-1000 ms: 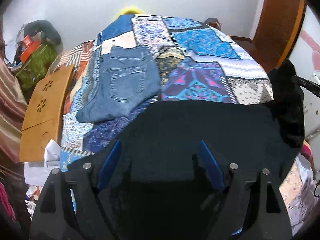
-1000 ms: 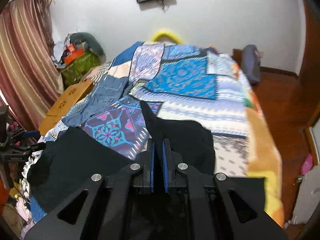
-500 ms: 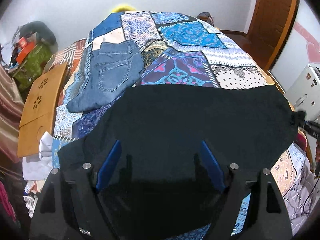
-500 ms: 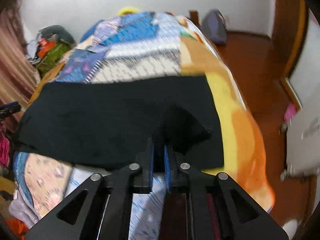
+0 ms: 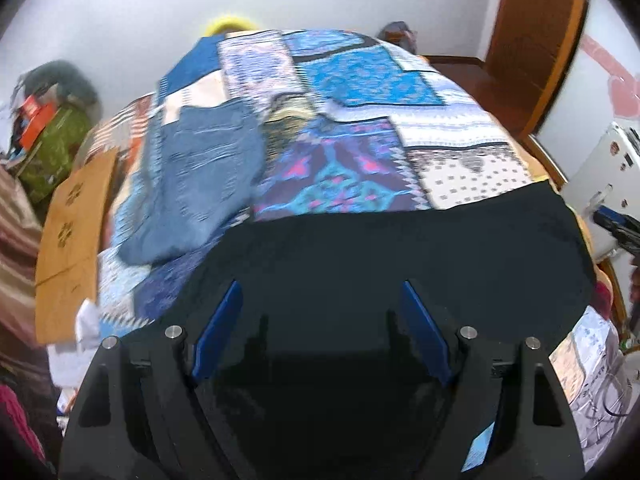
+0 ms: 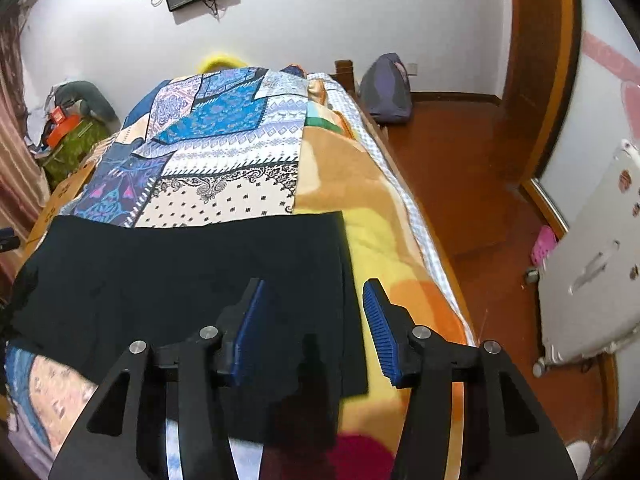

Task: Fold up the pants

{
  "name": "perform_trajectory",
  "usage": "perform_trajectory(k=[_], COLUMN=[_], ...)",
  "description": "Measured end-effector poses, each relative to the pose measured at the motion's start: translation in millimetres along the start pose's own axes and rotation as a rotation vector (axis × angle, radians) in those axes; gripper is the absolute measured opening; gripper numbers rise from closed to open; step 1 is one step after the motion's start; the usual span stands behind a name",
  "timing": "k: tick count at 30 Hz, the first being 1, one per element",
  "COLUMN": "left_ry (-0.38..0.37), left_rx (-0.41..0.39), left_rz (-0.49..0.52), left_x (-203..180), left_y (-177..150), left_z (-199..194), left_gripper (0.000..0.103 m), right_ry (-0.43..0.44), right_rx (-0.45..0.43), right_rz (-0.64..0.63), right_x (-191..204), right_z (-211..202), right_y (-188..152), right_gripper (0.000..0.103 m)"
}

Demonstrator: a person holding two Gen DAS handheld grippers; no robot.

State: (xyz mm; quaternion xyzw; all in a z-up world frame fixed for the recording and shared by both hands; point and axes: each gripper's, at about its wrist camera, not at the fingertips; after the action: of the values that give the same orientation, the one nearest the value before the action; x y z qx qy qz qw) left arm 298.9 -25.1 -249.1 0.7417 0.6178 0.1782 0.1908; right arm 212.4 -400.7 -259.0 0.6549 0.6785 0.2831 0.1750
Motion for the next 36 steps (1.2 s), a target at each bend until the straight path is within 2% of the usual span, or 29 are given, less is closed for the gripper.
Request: perform_trajectory(k=[5,9,10,13,15,16,19,23,28,33,36], left_ry=[-0.048,-0.032,-0.03,-0.034,-0.034,-0.033,-0.042,-0.033,-0.03,-0.026,-0.017], left_rx=[0.055,0.103,0.116,0.148,0.146,0.14,0.139,0.137,0.129,0.086,0.029], left_rz=[0.075,0.134,0.141,0.133,0.115,0.102,0.076,0.081,0.083,0.054,0.009], left_x=[-41.6,-63.2,-66.4,-68.7,-67.5,-65.7,-62.8,-63.4,-63.5,-52.4,-28.0], left_y=[9.3,5.5,3.9,-1.9,-3.5,-3.9,-5.0,-5.4,-5.4,-2.9,-0.6], left_z=[32.6,57.4,63.0,76.5,80.7,80.9,82.2,80.5,76.1,57.9,34.1], left_gripper=[0.081,0.081,0.081,0.082,0.085,0.088,0.09,0.09,0.09,0.09,0.09], right_ry=[0.012,0.022,0.028,0.027,0.017,0.005,-0.033,-0.073,-0.092,-0.149,-0.191], right_rx=[0.046,0.069,0.062,0.035,0.026,0.021,-0.016,-0.095,-0.166,-0.107,0.009], right_rz=[-0.007,0.017,0.018,0.002,-0.028,-0.046,-0.098,-0.175,-0.177,-0.193,-0.172], right_x=[-5.5,-13.6,-14.4,-12.6,-9.4,-7.7,-1.7,6.8,5.3,5.2,-4.7], right_z=[41.0,60.1,60.9,57.1,55.0,54.8,49.7,37.0,26.4,51.3,82.0], right_y=[-0.2,-1.0,-0.9,0.3,-0.6,-0.9,-0.7,4.1,22.6,26.5,23.4], right_gripper=[0.046,0.037,0.03,0.023,0.02,0.013,0.007,0.005,0.005,0.005,0.005])
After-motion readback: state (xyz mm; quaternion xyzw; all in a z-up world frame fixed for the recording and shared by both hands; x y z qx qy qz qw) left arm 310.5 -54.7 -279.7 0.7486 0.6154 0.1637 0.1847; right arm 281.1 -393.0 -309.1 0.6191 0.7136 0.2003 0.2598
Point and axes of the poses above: each gripper's, at about its wrist camera, not at the fingertips, and z roughly the way its jaws point, x to its left, y to its top, and after that the axes turned 1 degree about -y, right-handed
